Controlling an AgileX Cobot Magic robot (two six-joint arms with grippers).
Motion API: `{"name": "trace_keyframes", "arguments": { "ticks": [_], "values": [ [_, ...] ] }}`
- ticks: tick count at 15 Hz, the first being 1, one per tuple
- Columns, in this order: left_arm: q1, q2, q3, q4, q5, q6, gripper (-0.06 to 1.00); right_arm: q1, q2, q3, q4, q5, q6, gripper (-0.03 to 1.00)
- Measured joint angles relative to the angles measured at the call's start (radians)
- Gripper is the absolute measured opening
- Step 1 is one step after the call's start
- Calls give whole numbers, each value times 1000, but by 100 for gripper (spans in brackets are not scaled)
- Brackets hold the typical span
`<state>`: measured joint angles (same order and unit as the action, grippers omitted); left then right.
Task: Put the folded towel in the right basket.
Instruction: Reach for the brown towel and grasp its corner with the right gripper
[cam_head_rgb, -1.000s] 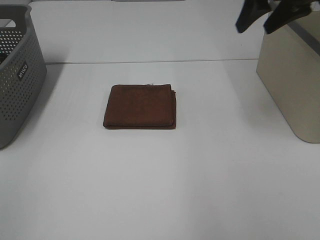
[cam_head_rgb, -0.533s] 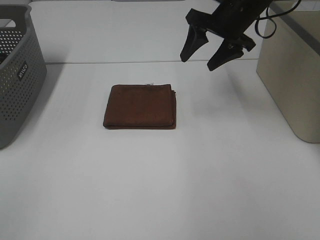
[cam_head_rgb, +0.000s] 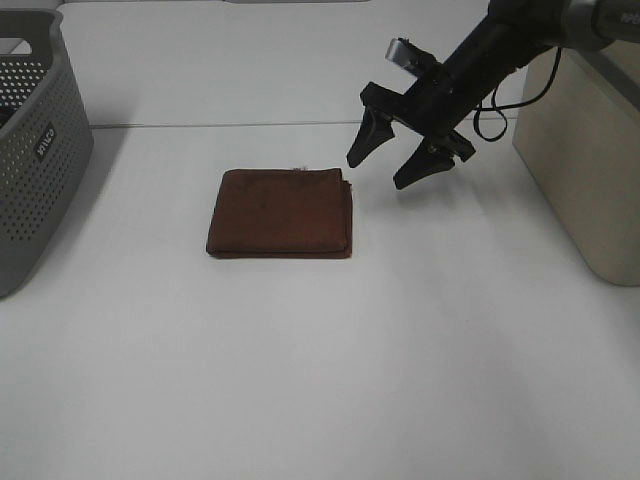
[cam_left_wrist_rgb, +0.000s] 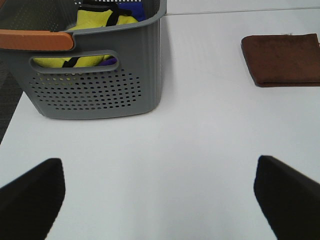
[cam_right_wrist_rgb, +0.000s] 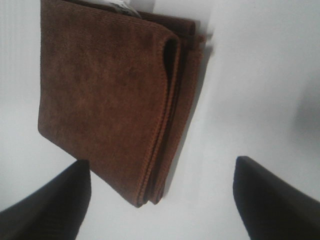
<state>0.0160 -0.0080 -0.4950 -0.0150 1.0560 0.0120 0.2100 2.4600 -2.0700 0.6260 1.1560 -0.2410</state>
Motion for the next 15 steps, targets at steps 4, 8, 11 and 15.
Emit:
{"name": "trace_keyframes", "arguments": {
  "ticks": [4,8,11,15],
  "values": [
    [0,0,0,0,0,0,98,-10,81,0,38,-27,-39,74],
    [0,0,0,1,0,0,98,20,114,-12,84,-60,-68,74],
    [0,0,0,1,0,0,98,80,134,-14,142,-74,-90,73],
    [0,0,0,2,0,0,98,113,149,-14,133,-110,-91,39]
  ]
}}
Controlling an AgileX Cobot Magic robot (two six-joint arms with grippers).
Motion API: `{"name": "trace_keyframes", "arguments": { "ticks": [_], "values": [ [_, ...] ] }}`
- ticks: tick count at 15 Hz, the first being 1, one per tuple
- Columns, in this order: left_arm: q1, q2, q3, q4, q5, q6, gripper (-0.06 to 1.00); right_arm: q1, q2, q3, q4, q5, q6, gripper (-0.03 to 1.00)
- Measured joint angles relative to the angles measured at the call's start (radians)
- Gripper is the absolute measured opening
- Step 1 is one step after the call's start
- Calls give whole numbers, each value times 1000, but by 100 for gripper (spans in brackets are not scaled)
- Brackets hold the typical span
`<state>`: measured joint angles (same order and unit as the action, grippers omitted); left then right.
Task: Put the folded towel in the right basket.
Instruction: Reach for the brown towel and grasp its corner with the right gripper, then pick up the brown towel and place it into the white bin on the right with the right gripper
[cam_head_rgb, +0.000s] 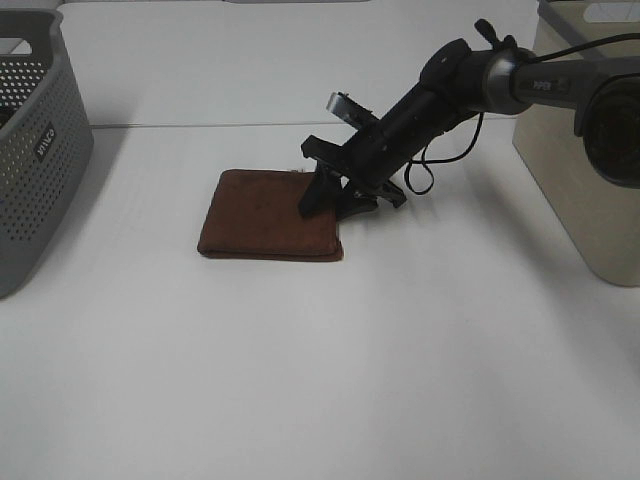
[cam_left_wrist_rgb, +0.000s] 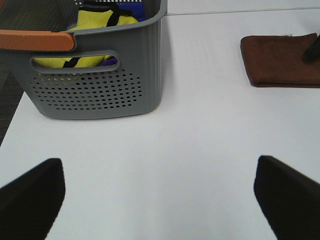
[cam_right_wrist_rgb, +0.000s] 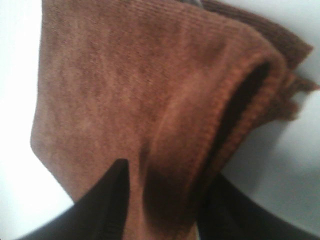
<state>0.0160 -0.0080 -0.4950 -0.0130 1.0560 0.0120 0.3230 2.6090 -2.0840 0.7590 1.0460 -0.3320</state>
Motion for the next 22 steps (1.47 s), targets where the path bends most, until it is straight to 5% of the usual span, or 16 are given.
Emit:
{"name": "trace_keyframes", "arguments": {
  "ticks": [2,3,10,15,22],
  "values": [
    [0,0,0,0,0,0,98,-1,7,0,-10,-8,0,8],
    [0,0,0,0,0,0,98,-1,7,0,-11,-8,0,7],
    [0,0,0,0,0,0,98,4,-120,3,-106,-27,-41,7],
    [0,0,0,0,0,0,98,-2,-442,3,-391,-32,8,7],
    [0,0,0,1,0,0,98,-244,-707,3,-521,101,82,7]
  ]
}}
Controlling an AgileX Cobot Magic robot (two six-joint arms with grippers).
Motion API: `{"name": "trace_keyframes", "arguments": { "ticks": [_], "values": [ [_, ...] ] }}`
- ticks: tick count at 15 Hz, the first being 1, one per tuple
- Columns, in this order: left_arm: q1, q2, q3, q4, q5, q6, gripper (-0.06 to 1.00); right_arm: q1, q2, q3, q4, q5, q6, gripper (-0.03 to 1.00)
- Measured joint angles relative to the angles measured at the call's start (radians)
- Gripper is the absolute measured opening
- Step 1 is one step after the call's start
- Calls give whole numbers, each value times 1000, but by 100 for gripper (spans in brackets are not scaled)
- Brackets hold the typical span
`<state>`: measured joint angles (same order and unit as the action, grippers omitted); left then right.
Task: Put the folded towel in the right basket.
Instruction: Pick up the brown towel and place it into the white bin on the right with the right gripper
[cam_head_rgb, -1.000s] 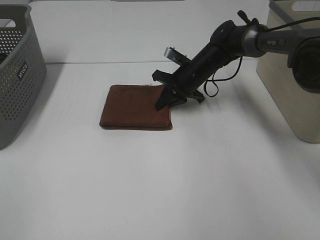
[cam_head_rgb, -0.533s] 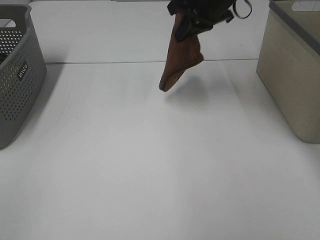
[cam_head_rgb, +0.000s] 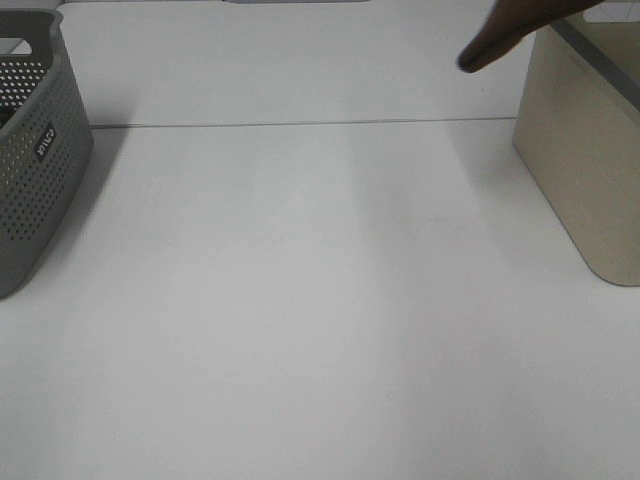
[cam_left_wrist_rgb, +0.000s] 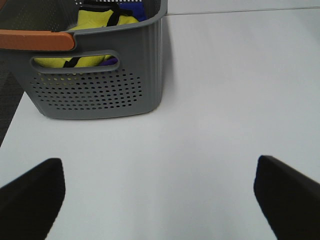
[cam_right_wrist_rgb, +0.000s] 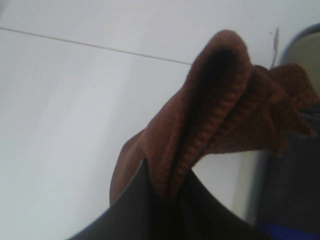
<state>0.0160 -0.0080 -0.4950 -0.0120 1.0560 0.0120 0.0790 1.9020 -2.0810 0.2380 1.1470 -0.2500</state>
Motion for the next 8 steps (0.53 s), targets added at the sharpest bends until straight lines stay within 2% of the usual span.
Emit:
{"name": "trace_keyframes", "arguments": {
  "ticks": [4,6,8],
  "values": [
    [0,0,0,0,0,0,98,-200,-79,0,-8,60,1,7],
    [0,0,0,0,0,0,98,-259,-77,0,-14,74,1,7],
    [0,0,0,0,0,0,98,-276,-58,0,-47,74,1,7]
  ]
}}
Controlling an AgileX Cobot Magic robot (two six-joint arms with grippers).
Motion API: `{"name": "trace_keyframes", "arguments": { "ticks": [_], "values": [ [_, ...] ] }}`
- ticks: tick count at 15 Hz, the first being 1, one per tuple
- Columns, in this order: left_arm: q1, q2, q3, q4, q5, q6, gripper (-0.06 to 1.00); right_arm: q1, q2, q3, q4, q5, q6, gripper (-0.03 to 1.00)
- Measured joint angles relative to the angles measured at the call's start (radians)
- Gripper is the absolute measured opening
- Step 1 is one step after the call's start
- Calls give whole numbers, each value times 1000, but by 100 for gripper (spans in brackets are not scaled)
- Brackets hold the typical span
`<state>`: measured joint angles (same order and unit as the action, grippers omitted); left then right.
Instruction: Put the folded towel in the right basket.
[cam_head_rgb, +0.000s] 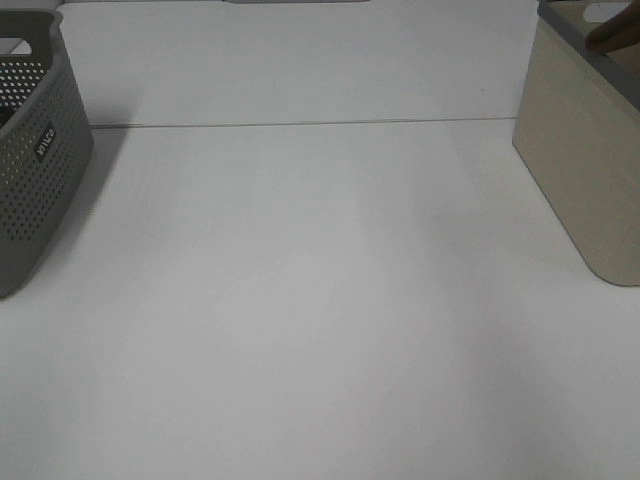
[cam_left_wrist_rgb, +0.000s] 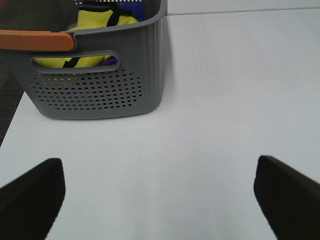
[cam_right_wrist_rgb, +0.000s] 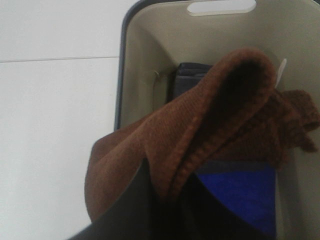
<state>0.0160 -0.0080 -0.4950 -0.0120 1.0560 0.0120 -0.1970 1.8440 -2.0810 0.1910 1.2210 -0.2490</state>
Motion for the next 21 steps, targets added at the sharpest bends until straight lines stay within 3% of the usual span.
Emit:
{"name": "trace_keyframes", "arguments": {
  "ticks": [4,7,9,12,13,15,21],
  "values": [
    [0,0,0,0,0,0,98,0,101,0,-109,-34,6,7],
    [0,0,0,0,0,0,98,0,219,0,-117,-49,63,7],
    [0,0,0,0,0,0,98,0,241,2,-123,-50,84,19],
    [0,0,0,0,0,0,98,0,239,2,-174,-49,128,58],
    [0,0,0,0,0,0,98,0,238,2,-184,-37,130,67],
    [0,0,0,0,0,0,98,0,231,2,-157,-12,131,72],
    [0,0,0,0,0,0,98,0,71,3,12,-1,121,73]
  ]
}}
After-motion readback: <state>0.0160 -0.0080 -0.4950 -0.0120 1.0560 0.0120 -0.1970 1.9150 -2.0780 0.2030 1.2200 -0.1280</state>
